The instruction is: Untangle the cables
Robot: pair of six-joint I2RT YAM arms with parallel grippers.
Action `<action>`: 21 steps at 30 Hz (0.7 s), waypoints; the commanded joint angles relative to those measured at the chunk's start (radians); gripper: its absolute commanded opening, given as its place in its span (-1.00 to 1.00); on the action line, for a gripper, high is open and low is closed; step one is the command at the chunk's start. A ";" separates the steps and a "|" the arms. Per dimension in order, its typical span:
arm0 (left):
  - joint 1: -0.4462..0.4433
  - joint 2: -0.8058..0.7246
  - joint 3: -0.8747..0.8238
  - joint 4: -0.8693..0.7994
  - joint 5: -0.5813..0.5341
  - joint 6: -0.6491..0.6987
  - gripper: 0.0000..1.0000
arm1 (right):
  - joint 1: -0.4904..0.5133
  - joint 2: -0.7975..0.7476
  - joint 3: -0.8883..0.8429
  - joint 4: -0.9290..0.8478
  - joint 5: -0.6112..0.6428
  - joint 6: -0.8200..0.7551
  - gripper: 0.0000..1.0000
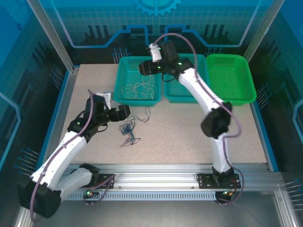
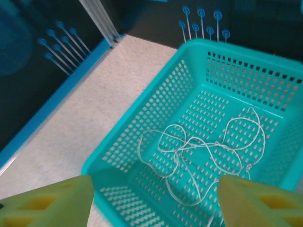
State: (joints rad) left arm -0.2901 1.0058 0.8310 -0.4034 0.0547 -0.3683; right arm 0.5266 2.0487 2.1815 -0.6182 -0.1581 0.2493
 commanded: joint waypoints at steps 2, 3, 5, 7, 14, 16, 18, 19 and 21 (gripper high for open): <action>0.002 0.099 0.040 0.023 0.065 -0.012 0.79 | 0.001 -0.370 -0.398 0.195 -0.046 -0.037 0.43; -0.001 0.129 0.043 0.033 0.078 -0.010 0.77 | 0.001 -0.453 -0.518 0.237 -0.042 -0.038 0.44; -0.007 0.187 0.054 0.047 0.102 -0.003 0.71 | 0.003 -0.592 -0.714 0.305 -0.017 -0.032 0.45; -0.021 0.248 0.066 0.055 0.109 0.001 0.66 | 0.004 -0.714 -0.870 0.335 0.018 -0.025 0.47; -0.055 0.379 0.072 0.118 0.111 -0.010 -0.12 | 0.004 -0.890 -1.140 0.352 0.087 0.016 0.50; -0.056 0.390 0.073 0.117 0.114 -0.012 -0.48 | 0.004 -0.880 -1.156 0.352 0.071 0.020 0.50; -0.055 0.384 0.070 0.122 0.148 -0.009 -0.80 | 0.004 -0.852 -1.164 0.373 0.034 0.021 0.50; -0.055 0.376 0.068 0.132 0.183 -0.002 -1.00 | 0.006 -0.835 -1.170 0.395 -0.005 0.014 0.50; -0.055 0.346 0.070 0.164 0.268 -0.018 -1.00 | 0.024 -0.782 -1.197 0.491 -0.102 0.005 0.50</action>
State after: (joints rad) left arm -0.3424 1.3918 0.8692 -0.2916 0.1978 -0.3687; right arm 0.5304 1.2144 1.0115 -0.2626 -0.1474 0.2543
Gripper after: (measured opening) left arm 0.074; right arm 0.750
